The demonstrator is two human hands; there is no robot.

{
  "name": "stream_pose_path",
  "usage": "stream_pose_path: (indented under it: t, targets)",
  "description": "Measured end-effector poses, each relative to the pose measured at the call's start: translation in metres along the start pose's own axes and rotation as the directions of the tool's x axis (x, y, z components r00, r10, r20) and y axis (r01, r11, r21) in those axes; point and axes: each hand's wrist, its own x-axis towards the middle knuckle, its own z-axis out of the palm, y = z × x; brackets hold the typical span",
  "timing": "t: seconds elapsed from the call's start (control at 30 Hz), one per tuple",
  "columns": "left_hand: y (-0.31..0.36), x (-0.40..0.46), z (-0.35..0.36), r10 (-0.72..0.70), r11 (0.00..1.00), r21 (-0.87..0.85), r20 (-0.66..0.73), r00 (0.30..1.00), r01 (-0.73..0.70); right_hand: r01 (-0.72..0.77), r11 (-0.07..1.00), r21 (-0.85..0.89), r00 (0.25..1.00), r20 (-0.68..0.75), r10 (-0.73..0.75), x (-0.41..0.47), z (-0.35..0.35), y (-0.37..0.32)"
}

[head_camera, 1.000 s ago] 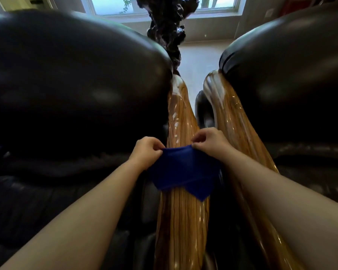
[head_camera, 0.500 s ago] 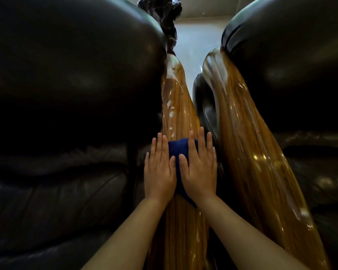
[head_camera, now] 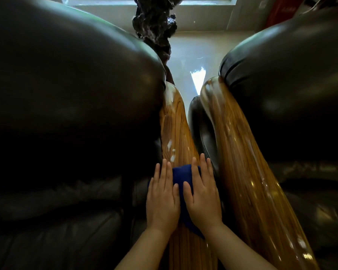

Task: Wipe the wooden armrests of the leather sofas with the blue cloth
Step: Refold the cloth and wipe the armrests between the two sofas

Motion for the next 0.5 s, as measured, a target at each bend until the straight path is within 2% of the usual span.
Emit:
stream_pose_path:
  t: [0.23, 0.5]
  targets:
    - [0.003, 0.06, -0.004, 0.042, 0.999, -0.014, 0.025, 0.999, -0.042, -0.028, 0.997, 0.066, 0.999, 0.022, 0.027, 0.057, 0.004, 0.002]
    - [0.005, 0.133, -0.003, -0.018, 0.995, -0.1, -0.002, 1.0, 0.018, -0.046, 0.985, 0.165, 0.995, 0.089, 0.032, 0.134, 0.016, 0.006]
